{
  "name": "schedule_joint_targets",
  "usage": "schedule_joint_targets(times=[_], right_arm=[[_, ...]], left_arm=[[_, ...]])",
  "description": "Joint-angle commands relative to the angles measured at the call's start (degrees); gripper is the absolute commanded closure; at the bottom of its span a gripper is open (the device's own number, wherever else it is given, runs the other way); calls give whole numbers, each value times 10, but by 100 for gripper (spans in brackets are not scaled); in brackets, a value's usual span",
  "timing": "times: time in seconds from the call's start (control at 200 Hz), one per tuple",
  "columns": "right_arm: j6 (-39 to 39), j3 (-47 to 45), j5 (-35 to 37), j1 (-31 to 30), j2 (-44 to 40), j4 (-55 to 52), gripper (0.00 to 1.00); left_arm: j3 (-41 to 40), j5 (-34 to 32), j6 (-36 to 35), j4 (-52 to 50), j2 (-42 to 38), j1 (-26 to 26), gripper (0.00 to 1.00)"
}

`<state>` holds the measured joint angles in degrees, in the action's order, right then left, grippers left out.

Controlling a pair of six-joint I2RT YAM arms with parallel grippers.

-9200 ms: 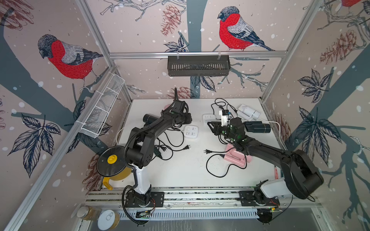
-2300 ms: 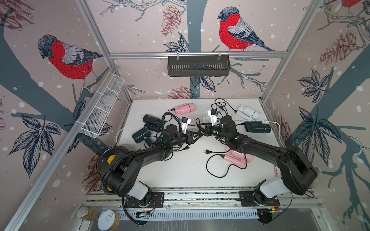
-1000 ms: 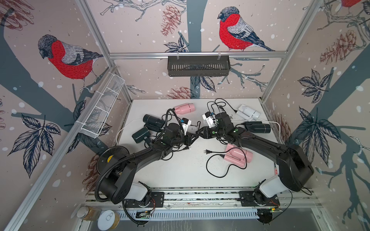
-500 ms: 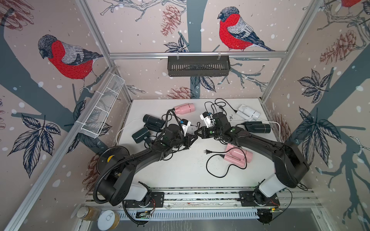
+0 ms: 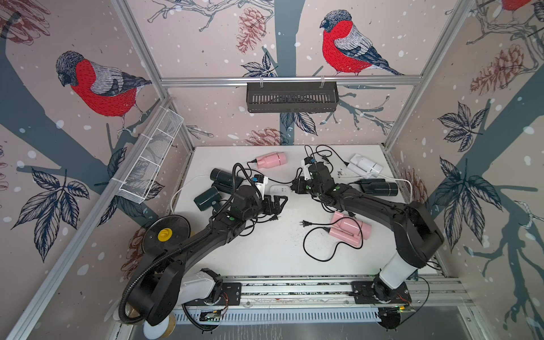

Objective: Charge the blow dryers
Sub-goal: Adjust the plug, then insert the plug into the socket.

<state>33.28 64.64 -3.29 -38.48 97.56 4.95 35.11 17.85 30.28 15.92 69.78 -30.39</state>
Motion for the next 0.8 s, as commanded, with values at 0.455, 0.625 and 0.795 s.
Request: schedule_joint_targets(times=[0.455, 0.625, 0.795], right_arm=[[-6, 112, 189, -52, 154, 57, 98], [4, 120, 193, -58, 176, 56, 98], [15, 114, 198, -64, 190, 64, 98]], left_arm=[[-101, -47, 27, -12, -147, 57, 4], [-117, -56, 26, -9, -164, 56, 4], [-127, -50, 27, 2, -158, 57, 5]])
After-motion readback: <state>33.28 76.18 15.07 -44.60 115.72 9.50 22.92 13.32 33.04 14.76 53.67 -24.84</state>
